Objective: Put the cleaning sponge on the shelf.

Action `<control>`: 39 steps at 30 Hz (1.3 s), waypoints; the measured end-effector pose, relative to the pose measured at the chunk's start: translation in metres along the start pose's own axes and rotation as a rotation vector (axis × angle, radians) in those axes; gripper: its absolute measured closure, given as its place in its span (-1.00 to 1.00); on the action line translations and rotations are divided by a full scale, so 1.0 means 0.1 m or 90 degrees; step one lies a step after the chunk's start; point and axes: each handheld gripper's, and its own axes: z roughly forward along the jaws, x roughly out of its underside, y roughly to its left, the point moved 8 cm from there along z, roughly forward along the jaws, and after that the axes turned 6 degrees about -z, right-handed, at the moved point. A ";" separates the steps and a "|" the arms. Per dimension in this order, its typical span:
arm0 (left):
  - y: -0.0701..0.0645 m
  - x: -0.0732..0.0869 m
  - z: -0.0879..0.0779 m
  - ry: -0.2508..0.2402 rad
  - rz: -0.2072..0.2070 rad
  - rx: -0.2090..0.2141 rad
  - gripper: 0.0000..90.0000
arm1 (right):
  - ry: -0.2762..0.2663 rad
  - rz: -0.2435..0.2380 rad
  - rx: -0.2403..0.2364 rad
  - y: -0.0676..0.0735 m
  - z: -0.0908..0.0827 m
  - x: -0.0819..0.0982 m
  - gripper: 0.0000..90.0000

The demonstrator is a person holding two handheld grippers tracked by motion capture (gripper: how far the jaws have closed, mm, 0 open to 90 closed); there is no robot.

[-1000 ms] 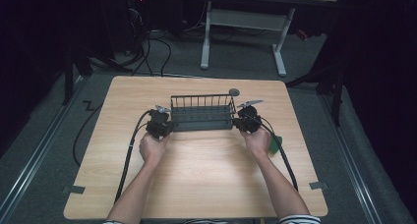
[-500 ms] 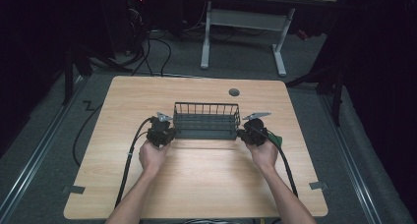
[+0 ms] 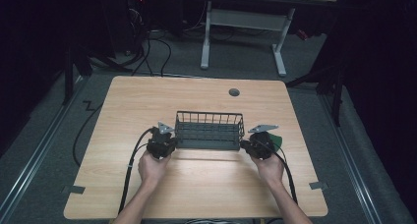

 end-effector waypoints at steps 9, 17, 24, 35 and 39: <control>-0.07 0.06 -0.04 0.002 0.006 -0.001 0.93 | -0.010 0.011 -0.005 0.03 -0.07 0.09 0.92; -0.07 0.07 -0.05 0.000 -0.005 0.007 0.85 | -0.017 0.007 -0.016 0.06 -0.08 0.11 0.75; 0.07 0.22 -0.12 -0.033 -0.034 0.005 0.07 | -0.053 0.018 0.004 0.00 -0.15 0.19 0.23; 0.38 0.44 -0.26 -0.033 -0.025 -0.061 -0.08 | -0.110 0.022 0.038 -0.22 -0.34 0.40 0.03; 0.55 0.51 -0.28 -0.025 -0.029 -0.098 -0.09 | -0.132 -0.002 0.058 -0.37 -0.46 0.43 -0.05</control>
